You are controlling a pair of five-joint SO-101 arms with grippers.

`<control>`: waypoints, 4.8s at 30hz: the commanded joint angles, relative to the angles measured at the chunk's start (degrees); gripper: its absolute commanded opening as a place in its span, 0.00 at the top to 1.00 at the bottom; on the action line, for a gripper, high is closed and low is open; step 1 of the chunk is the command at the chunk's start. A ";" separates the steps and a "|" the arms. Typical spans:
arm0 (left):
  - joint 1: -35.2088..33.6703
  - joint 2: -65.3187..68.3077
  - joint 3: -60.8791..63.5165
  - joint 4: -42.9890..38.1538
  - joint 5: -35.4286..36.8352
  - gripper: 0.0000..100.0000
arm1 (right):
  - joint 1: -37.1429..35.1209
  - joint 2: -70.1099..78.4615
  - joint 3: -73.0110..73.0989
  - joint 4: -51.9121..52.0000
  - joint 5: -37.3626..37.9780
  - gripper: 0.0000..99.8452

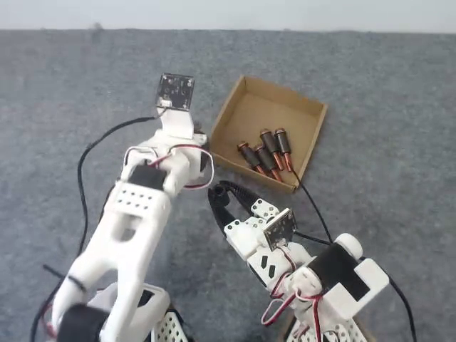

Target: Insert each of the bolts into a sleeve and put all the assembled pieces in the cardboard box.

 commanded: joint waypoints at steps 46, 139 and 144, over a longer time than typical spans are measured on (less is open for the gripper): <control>10.99 -42.46 37.85 -30.15 10.11 0.99 | -0.40 0.31 0.70 -1.19 -0.62 0.99; 12.84 -57.14 46.99 -23.82 9.93 0.99 | 3.21 -0.22 -0.26 1.71 -0.53 0.99; 12.84 -57.14 47.16 -23.82 9.58 0.99 | 3.30 -0.22 -0.26 1.71 -0.53 0.99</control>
